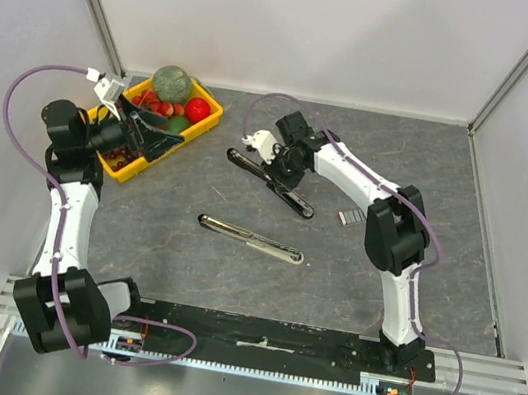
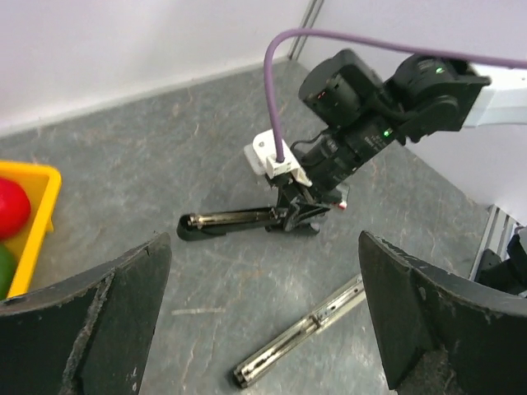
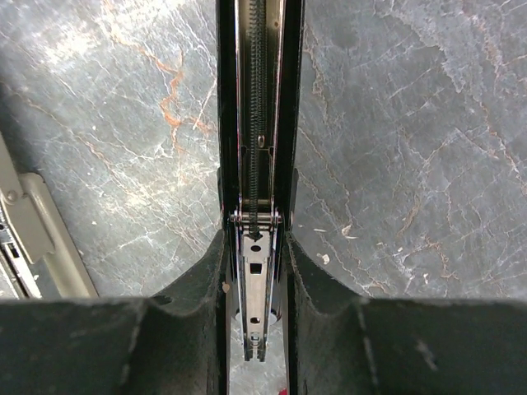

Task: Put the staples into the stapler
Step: Place the stapler at the center of the board.

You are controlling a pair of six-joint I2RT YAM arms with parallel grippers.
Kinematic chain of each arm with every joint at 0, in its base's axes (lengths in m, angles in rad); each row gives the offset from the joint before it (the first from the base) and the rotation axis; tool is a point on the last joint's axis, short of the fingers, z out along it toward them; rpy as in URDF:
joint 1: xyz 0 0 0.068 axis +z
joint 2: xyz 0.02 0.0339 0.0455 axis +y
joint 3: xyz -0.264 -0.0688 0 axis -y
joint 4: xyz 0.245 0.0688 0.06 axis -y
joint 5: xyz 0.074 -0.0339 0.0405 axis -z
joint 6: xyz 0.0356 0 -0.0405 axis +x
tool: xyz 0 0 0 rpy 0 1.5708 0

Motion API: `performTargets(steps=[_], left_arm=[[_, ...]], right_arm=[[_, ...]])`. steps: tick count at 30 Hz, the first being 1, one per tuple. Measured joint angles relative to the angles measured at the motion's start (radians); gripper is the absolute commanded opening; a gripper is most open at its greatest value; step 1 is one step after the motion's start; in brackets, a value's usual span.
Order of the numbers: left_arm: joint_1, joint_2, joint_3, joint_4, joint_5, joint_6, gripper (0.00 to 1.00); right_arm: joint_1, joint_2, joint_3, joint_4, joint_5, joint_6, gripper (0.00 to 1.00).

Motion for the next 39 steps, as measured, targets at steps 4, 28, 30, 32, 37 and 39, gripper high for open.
performTargets(steps=[4,28,30,32,37,39], left_arm=[[0.019,-0.005,0.002,-0.251,-0.004,0.151,1.0],[0.024,-0.052,-0.008,-0.507,0.0,0.295,1.0],[0.025,-0.053,-0.011,-0.507,0.002,0.295,1.0],[0.025,-0.053,-0.013,-0.507,0.002,0.295,1.0],[0.025,-0.053,-0.013,-0.507,0.003,0.295,1.0],[0.025,-0.053,-0.013,-0.507,0.003,0.296,1.0]], right_arm=[[0.034,0.039,0.042,-0.055,0.074,-0.019,0.0],[0.089,0.13,0.082,-0.161,0.146,-0.067,0.45],[0.09,0.132,0.082,-0.16,0.143,-0.068,0.51],[0.09,0.132,0.082,-0.159,0.141,-0.07,0.58],[0.09,0.121,0.085,-0.158,0.142,-0.076,0.7],[0.084,0.097,0.085,-0.158,0.142,-0.075,0.71]])
